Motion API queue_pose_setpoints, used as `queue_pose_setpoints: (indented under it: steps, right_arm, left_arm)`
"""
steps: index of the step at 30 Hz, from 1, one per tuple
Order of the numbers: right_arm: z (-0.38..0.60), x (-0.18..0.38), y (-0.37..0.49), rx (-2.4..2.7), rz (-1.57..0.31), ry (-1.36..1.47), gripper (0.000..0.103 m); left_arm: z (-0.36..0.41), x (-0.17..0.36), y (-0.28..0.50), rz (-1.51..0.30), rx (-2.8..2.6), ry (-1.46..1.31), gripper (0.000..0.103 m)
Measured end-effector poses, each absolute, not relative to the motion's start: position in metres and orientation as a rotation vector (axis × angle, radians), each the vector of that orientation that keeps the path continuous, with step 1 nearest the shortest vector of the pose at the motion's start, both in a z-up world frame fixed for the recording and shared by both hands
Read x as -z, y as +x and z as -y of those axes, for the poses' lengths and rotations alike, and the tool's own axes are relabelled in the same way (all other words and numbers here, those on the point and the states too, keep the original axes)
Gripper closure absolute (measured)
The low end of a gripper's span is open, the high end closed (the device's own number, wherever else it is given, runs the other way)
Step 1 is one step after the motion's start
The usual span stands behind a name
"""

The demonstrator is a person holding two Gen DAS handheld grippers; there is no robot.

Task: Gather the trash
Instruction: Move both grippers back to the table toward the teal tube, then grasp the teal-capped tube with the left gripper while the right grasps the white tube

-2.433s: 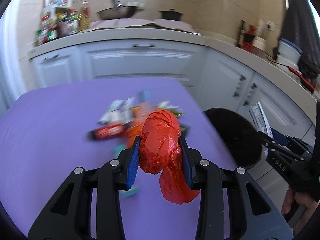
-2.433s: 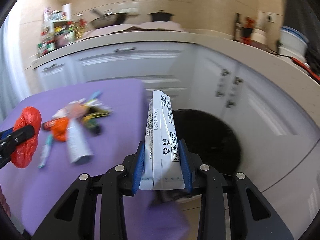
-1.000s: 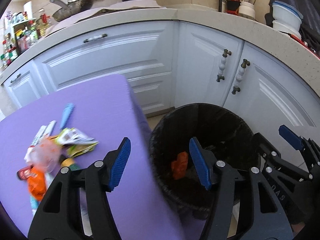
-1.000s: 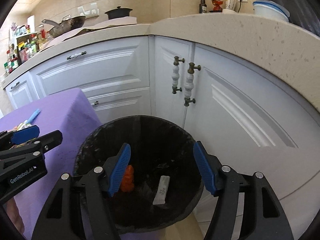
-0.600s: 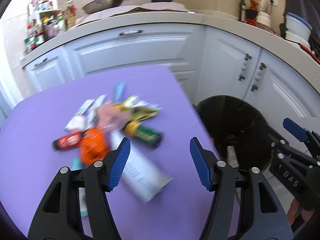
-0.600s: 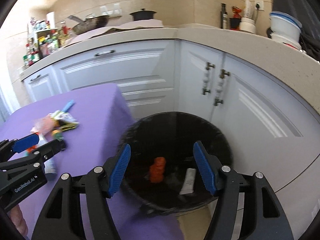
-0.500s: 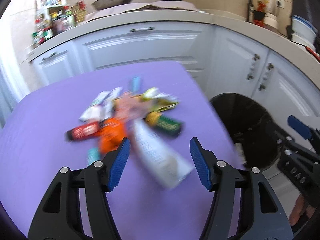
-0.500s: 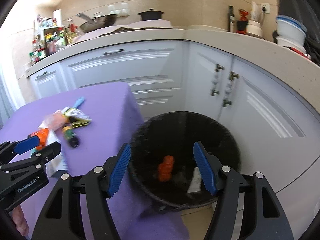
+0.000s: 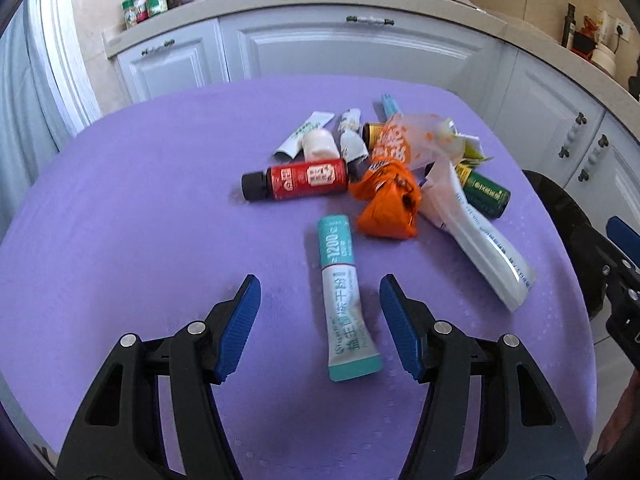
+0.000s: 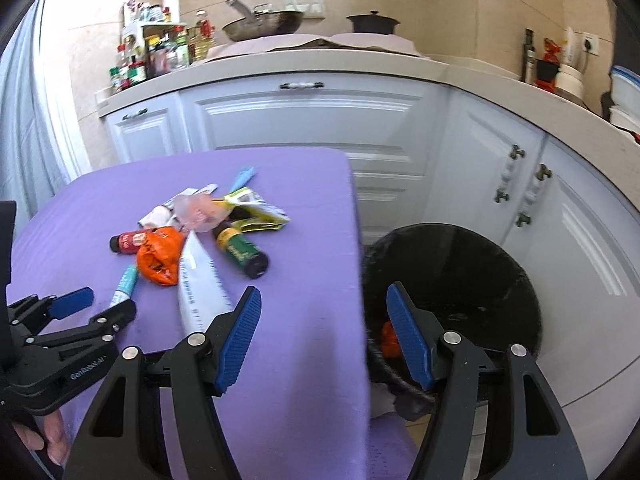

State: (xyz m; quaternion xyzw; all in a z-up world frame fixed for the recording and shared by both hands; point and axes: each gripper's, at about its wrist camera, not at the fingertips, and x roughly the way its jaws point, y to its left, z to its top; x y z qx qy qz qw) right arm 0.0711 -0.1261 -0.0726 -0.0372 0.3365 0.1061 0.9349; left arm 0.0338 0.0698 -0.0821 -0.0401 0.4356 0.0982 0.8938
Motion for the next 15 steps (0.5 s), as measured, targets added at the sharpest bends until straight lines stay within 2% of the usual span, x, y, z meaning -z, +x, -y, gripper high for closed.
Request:
queue_pose_setpoints:
  steps: [4, 7, 9, 10, 15]
  right_arm:
    - [0.113, 0.076, 0.072, -0.237, -0.698, -0.092, 0.039]
    - [0.106, 0.077, 0.074, -0.25, -0.706, -0.098, 0.039]
    - [0.101, 0.078, 0.074, -0.258, -0.71, -0.102, 0.039]
    - [0.099, 0.079, 0.074, -0.261, -0.711, -0.104, 0.039]
    - [0.09, 0.079, 0.074, -0.286, -0.717, -0.113, 0.039]
  left_arm:
    - [-0.071, 0.085, 0.034, -0.903, -0.177, -0.081, 0.046]
    - [-0.071, 0.085, 0.033, -0.896, -0.16, -0.073, 0.062]
    - [-0.071, 0.085, 0.032, -0.891, -0.153, -0.069, 0.079]
    - [-0.07, 0.085, 0.032, -0.889, -0.147, -0.067, 0.084]
    - [-0.078, 0.084, 0.026, -0.887, -0.142, -0.071, 0.087]
